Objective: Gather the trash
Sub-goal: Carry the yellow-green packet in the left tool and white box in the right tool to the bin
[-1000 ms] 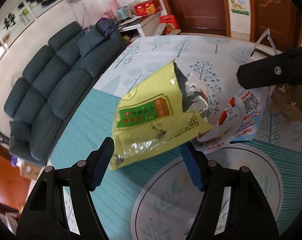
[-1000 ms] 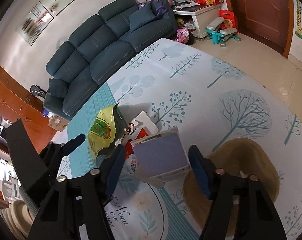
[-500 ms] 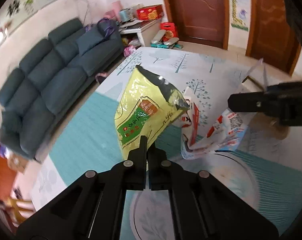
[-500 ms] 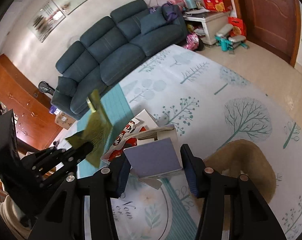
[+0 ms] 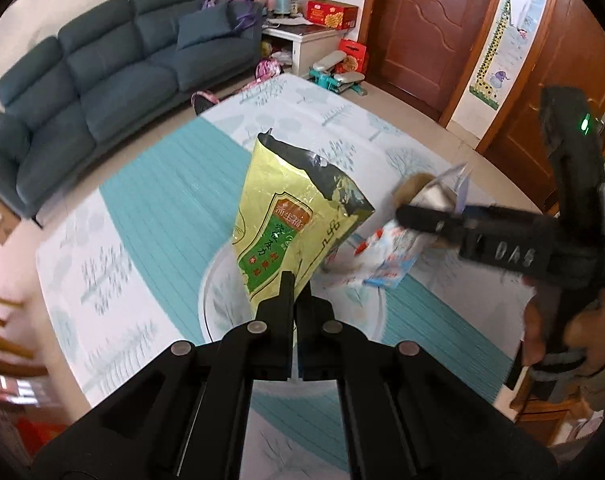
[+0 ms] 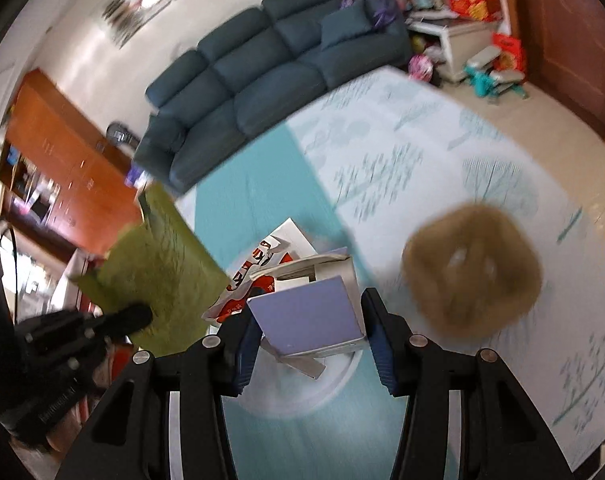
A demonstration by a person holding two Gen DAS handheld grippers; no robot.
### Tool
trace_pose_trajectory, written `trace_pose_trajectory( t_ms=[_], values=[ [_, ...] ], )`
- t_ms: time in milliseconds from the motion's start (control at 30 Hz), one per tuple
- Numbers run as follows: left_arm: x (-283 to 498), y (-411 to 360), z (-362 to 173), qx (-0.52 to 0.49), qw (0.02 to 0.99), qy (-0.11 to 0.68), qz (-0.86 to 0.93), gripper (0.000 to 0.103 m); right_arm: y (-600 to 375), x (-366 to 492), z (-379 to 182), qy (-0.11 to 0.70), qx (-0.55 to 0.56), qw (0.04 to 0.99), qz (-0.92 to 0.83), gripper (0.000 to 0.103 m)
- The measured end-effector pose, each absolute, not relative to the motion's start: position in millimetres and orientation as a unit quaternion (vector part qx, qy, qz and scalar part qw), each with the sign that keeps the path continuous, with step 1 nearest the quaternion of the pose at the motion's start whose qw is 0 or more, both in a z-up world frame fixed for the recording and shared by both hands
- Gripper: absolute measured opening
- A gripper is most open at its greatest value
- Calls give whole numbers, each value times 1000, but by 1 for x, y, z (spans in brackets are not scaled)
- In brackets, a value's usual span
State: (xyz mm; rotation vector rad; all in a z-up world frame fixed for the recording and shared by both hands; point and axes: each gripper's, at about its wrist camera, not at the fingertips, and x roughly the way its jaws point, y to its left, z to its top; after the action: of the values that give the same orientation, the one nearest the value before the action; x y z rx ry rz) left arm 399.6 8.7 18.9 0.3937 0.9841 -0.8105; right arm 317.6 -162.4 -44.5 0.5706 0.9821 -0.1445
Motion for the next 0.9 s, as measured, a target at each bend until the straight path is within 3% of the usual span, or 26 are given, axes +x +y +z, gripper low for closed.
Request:
trace_pose_trajectory(
  t_ms=[267, 900],
  values=[
    [351, 42, 14, 163, 778, 495, -351, 0, -127, 283, -80, 504, 224, 833, -48, 49],
    [313, 65, 21, 138, 782, 512, -329, 0, -141, 262, -69, 500, 281, 817, -59, 53]
  ],
)
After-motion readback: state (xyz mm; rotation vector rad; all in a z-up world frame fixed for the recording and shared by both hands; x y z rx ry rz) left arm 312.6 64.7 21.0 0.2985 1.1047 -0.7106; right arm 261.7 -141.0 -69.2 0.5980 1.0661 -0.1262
